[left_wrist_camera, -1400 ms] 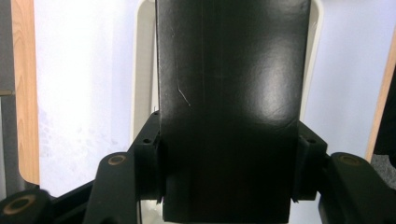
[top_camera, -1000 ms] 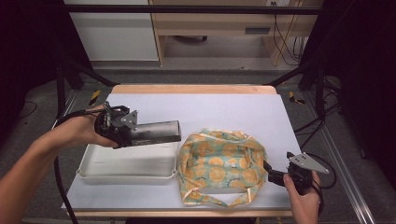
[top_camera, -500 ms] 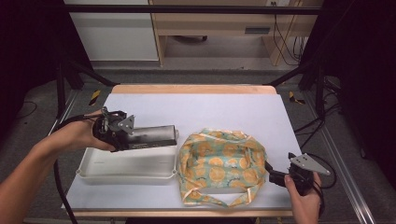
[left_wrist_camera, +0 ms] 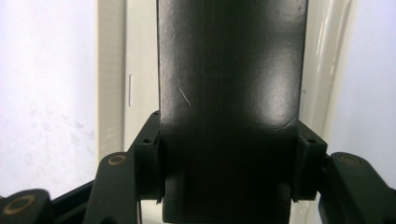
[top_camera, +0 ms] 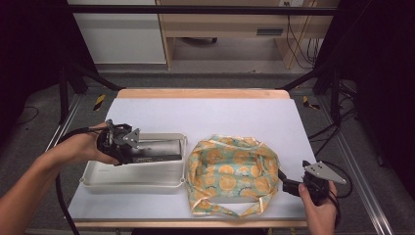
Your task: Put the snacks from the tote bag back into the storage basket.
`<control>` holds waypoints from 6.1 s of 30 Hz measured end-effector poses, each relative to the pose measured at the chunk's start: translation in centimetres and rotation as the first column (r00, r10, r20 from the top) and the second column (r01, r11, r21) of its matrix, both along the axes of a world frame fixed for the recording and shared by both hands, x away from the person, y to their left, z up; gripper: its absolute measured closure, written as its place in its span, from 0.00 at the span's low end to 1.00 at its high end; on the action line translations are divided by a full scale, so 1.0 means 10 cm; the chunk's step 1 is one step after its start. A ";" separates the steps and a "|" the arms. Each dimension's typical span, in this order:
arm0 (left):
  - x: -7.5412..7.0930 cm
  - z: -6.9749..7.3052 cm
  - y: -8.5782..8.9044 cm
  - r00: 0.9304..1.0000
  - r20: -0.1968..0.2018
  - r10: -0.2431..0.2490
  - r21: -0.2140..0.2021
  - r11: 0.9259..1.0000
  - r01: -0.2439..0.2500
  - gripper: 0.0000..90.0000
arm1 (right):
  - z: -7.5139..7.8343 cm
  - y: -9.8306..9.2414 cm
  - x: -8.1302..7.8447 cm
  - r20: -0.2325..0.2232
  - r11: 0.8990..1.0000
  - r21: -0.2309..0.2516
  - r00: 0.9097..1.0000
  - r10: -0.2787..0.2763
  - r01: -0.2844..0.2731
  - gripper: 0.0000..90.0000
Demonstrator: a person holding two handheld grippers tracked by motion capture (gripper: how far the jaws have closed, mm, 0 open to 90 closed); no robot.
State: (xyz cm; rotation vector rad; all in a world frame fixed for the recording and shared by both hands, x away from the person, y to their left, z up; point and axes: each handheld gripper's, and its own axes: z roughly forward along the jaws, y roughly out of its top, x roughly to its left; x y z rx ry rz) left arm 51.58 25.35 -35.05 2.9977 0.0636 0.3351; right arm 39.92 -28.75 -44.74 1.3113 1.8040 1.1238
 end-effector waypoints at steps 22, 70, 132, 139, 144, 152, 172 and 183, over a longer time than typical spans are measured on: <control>0.03 -0.24 0.02 0.999 -0.030 -0.036 0.007 0.999 0.036 0.48 | -0.02 0.01 0.01 -0.007 1.000 -0.006 1.000 0.010 -0.010 0.08; -0.01 -0.56 0.03 0.991 -0.112 -0.076 -0.014 0.997 0.075 0.48 | -0.04 0.03 0.02 -0.021 1.000 -0.011 0.999 0.027 -0.027 0.08; 0.02 -0.52 0.14 0.992 -0.126 0.001 -0.108 0.994 -0.015 0.17 | -0.06 0.06 0.03 -0.039 0.999 -0.014 0.998 0.051 -0.052 0.07; 0.01 -0.47 0.13 0.993 -0.120 0.020 -0.136 0.990 -0.036 0.11 | -0.06 0.06 0.02 -0.041 0.999 -0.012 0.998 0.051 -0.052 0.07; -0.02 -0.43 0.10 0.993 -0.117 0.029 -0.163 0.985 -0.048 0.10 | -0.05 0.06 0.02 -0.038 0.999 -0.011 0.998 0.052 -0.052 0.07; -0.08 -0.32 0.02 0.996 -0.086 0.034 -0.208 0.977 -0.052 0.09 | -0.05 0.06 0.03 -0.037 0.999 -0.011 0.998 0.052 -0.052 0.07; -0.21 -0.15 -0.28 0.983 -0.039 0.182 -0.411 0.893 -0.181 0.08 | -0.04 0.05 0.02 -0.032 0.999 0.001 0.998 0.050 -0.050 0.07; -0.27 -0.21 -0.33 0.951 -0.018 0.310 -0.501 0.820 -0.277 0.08 | -0.03 0.04 0.01 -0.030 0.999 -0.001 0.998 0.048 -0.049 0.07</control>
